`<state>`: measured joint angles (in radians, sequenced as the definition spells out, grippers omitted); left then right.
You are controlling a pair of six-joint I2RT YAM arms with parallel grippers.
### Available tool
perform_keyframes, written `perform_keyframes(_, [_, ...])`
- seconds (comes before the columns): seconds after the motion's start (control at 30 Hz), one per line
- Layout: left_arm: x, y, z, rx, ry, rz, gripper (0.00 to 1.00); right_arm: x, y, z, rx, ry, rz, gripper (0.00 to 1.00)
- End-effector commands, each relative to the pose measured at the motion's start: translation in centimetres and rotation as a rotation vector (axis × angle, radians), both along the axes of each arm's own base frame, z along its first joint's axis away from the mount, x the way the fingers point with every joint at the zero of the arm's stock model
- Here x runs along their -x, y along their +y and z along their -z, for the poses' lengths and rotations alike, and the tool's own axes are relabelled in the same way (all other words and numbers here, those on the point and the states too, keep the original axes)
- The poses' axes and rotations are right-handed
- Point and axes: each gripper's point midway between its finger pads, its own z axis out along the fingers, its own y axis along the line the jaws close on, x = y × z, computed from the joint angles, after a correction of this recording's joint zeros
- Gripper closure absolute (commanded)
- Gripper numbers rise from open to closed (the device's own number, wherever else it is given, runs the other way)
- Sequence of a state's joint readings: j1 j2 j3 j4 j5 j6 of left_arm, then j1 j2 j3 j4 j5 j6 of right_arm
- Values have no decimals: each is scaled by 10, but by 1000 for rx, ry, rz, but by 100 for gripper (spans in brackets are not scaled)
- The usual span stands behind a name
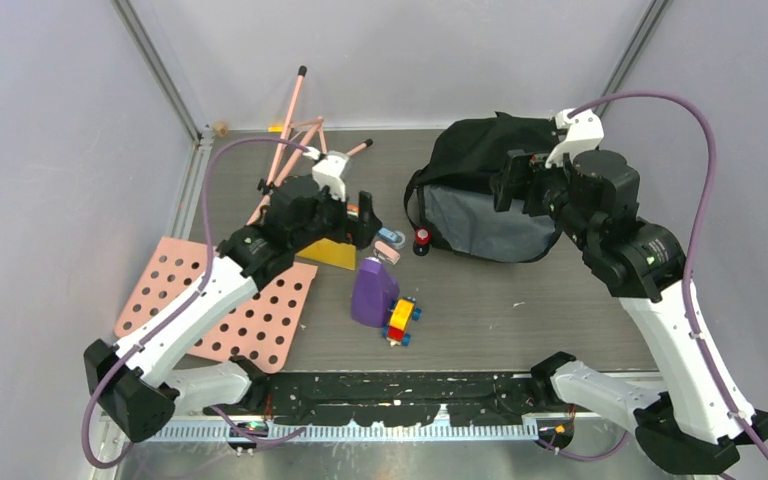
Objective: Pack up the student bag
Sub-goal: Pick up the book from the center of the board.
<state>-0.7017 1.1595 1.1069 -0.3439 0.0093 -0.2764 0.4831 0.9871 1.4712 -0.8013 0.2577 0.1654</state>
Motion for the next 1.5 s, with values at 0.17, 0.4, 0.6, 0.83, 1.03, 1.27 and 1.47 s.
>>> perform_keyframes(0.17, [-17, 94, 25, 114, 184, -335, 3, -24, 74, -36, -120, 9, -259, 4])
perform_keyframes(0.4, [-46, 163, 49, 238, 288, -545, 4, -41, 166, -12, -99, 95, -453, 10])
perform_keyframes(0.6, [-61, 193, 60, 297, 298, -724, 10, -63, 242, 34, -79, 199, -558, 24])
perform_keyframes(0.83, [-57, 202, 38, 417, 337, -868, 19, -56, 301, 93, -61, 397, -690, 27])
perform_keyframes(1.03, [-49, 206, 31, 418, 334, -897, 19, -48, 302, 122, 18, 453, -709, 32])
perform_keyframes(1.27, [-43, 208, 30, 385, 338, -889, 18, -46, 305, 159, 97, 510, -720, 38])
perform_keyframes(1.47, [-40, 207, 28, 377, 345, -886, 18, -50, 310, 177, 138, 530, -730, 40])
